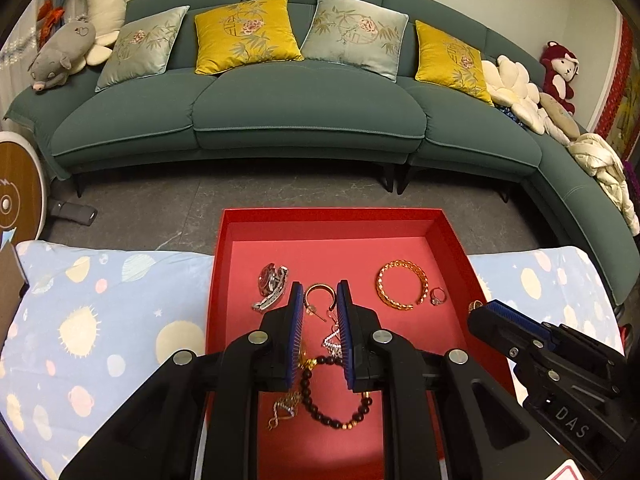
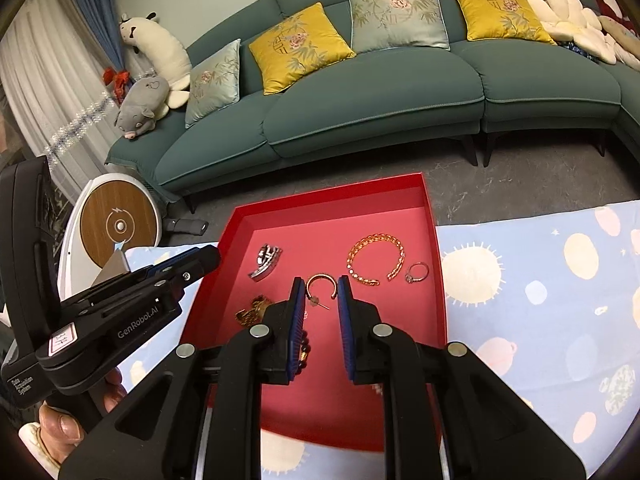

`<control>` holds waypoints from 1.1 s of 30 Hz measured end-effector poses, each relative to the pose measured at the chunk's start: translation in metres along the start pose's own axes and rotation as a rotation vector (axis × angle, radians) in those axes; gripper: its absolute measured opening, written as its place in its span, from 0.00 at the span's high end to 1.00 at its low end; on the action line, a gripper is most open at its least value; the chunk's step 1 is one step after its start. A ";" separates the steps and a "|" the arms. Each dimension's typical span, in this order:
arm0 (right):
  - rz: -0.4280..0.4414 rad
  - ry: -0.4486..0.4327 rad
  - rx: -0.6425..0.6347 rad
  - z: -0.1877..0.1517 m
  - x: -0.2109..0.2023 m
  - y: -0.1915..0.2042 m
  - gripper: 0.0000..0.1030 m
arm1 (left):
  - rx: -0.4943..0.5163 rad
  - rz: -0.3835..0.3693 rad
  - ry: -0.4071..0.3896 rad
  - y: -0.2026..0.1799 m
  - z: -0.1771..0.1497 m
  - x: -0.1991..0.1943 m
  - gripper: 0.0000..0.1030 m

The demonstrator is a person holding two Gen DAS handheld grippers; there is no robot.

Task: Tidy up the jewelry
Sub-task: 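Carry both gold hoops into the red tray and open both tools, then lift both open tools away from the red tray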

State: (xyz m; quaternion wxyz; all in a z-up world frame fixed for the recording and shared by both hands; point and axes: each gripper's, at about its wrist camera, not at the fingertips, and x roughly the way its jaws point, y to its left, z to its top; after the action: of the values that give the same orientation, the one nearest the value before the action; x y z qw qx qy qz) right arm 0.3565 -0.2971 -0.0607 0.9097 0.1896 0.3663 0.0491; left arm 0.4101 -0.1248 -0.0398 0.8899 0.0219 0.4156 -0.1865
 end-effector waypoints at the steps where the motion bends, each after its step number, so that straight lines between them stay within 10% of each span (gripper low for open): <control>1: 0.000 0.004 0.000 0.001 0.004 -0.001 0.84 | -0.002 0.001 0.003 0.000 0.000 0.004 0.86; 10: -0.018 0.042 -0.016 0.001 0.030 -0.008 0.83 | -0.037 0.027 0.028 0.003 0.002 0.030 0.82; 14: -0.036 0.012 -0.020 0.000 0.025 -0.009 0.61 | -0.087 0.054 0.020 0.013 0.001 0.026 0.44; 16: -0.038 -0.030 -0.013 -0.001 0.011 -0.009 0.46 | -0.101 0.049 -0.012 0.017 0.001 0.013 0.44; 33: -0.077 -0.228 -0.131 -0.096 -0.194 0.039 0.25 | -0.032 0.122 -0.207 0.019 -0.085 -0.183 0.30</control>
State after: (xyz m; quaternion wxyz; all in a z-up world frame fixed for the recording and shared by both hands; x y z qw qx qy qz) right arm 0.1518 -0.2760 0.0165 0.9570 0.1198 0.2636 0.0159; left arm 0.2471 -0.0334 0.0394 0.9381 0.0136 0.3221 -0.1268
